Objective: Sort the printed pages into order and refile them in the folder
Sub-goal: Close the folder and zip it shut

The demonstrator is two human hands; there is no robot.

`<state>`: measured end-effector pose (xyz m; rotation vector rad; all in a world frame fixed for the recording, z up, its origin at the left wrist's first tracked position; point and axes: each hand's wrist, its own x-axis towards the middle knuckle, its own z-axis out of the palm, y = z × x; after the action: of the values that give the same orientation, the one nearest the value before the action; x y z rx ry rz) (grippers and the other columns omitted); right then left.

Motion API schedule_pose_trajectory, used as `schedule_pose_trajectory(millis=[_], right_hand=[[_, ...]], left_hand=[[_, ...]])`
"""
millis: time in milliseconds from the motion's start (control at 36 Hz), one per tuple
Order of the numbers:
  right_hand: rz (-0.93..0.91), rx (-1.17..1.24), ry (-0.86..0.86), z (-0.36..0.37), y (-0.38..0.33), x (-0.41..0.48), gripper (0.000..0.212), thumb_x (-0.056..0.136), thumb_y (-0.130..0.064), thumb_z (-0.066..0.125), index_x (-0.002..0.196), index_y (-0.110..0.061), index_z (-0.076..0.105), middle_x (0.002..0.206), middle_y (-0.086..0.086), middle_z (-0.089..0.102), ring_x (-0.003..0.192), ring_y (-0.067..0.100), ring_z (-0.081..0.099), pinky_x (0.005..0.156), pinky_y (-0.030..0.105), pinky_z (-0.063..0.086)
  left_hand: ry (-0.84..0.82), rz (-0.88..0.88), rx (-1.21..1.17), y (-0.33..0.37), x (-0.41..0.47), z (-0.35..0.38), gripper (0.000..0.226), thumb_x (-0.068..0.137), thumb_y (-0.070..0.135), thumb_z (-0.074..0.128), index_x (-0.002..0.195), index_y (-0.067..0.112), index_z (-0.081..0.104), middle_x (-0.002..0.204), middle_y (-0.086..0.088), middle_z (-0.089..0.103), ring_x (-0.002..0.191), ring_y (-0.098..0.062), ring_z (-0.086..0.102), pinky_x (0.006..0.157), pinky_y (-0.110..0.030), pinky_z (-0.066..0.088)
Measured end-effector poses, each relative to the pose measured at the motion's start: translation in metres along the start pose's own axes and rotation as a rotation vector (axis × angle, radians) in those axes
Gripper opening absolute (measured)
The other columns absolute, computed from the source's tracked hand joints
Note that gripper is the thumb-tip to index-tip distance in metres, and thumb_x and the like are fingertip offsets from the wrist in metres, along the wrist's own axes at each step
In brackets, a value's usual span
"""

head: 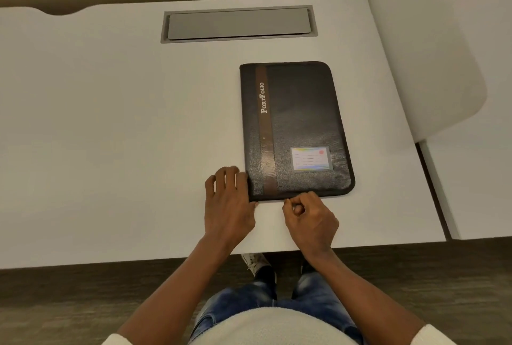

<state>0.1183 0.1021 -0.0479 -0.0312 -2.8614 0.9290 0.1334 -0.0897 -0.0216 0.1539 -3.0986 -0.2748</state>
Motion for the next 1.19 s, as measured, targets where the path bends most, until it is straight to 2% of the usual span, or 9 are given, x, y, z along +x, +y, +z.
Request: schedule_pose_trajectory(millis=[83,139,194,306,444,583,778,917,1194], right_hand=[[0.003,0.021,-0.006,0.0,0.001,-0.001,0.019,0.084,-0.028,0.084,0.074,-0.024,0.068,0.075,-0.011,0.062,0.055,0.01,0.057,0.049,0.026,0.044],[0.0,0.023,-0.007,0.0,0.002,-0.003,0.017,0.085,-0.03,0.082,0.076,-0.023,0.069,0.077,-0.012,0.064,0.057,0.011,0.059,0.05,0.025,0.045],[0.005,0.015,0.001,0.0,0.002,-0.003,0.018,0.085,-0.03,0.082,0.075,-0.023,0.069,0.074,-0.011,0.066,0.056,0.012,0.059,0.05,0.024,0.044],[0.021,0.007,0.02,-0.003,0.002,-0.001,0.018,0.084,-0.032,0.078,0.071,-0.024,0.068,0.071,-0.011,0.066,0.055,0.014,0.06,0.05,0.026,0.045],[0.058,-0.003,0.05,-0.008,0.008,0.002,0.024,0.08,-0.023,0.086,0.068,-0.023,0.065,0.067,-0.01,0.065,0.052,0.013,0.058,0.049,0.026,0.045],[0.069,-0.016,0.043,-0.01,0.013,0.003,0.024,0.081,-0.024,0.085,0.069,-0.023,0.065,0.068,-0.011,0.064,0.053,0.01,0.055,0.053,0.016,0.032],[0.095,-0.003,0.055,-0.012,0.019,0.003,0.025,0.083,-0.025,0.085,0.071,-0.024,0.063,0.07,-0.012,0.062,0.055,0.01,0.055,0.053,0.019,0.036],[0.086,-0.011,0.076,-0.017,0.025,0.004,0.023,0.085,-0.025,0.084,0.072,-0.023,0.064,0.071,-0.012,0.061,0.056,0.009,0.054,0.053,0.022,0.04],[0.168,-0.024,0.118,-0.022,0.035,0.009,0.028,0.083,-0.02,0.083,0.068,-0.021,0.059,0.067,-0.009,0.06,0.054,0.013,0.051,0.054,0.016,0.028]], left_hand=[[-0.049,0.091,-0.133,0.002,0.008,0.0,0.086,0.086,0.048,0.076,0.155,0.01,0.04,0.171,-0.017,0.023,0.158,-0.035,0.02,0.125,-0.048,0.026],[-0.104,0.143,-0.201,0.005,0.013,0.003,0.097,0.092,0.056,0.071,0.165,0.013,0.024,0.177,-0.011,-0.003,0.163,-0.03,0.0,0.123,-0.044,0.022],[-0.141,0.202,-0.196,0.007,0.018,0.009,0.099,0.096,0.061,0.064,0.169,0.016,0.014,0.176,-0.006,-0.015,0.163,-0.024,-0.01,0.125,-0.044,0.021],[-0.109,0.275,-0.136,0.004,0.019,0.025,0.086,0.106,0.059,0.048,0.169,0.016,0.009,0.177,-0.005,-0.007,0.163,-0.02,-0.011,0.132,-0.046,0.018],[-0.086,0.282,-0.191,0.003,0.017,0.032,0.081,0.108,0.049,0.051,0.169,0.016,0.009,0.177,-0.003,-0.004,0.163,-0.021,-0.008,0.131,-0.044,0.016],[-0.078,0.279,-0.198,0.002,0.017,0.033,0.08,0.108,0.048,0.05,0.169,0.016,0.01,0.177,-0.003,-0.004,0.163,-0.02,-0.007,0.13,-0.042,0.015],[-0.088,0.285,-0.199,0.001,0.016,0.033,0.077,0.107,0.051,0.037,0.169,0.015,0.01,0.178,-0.003,-0.003,0.163,-0.021,-0.006,0.13,-0.044,0.02],[-0.081,0.283,-0.189,0.001,0.017,0.033,0.079,0.107,0.047,0.05,0.169,0.015,0.012,0.178,-0.003,-0.002,0.164,-0.021,-0.005,0.131,-0.044,0.019],[-0.105,0.272,-0.166,0.001,0.018,0.03,0.083,0.107,0.046,0.055,0.17,0.018,0.007,0.177,0.001,-0.007,0.163,-0.018,-0.009,0.13,-0.043,0.022]])
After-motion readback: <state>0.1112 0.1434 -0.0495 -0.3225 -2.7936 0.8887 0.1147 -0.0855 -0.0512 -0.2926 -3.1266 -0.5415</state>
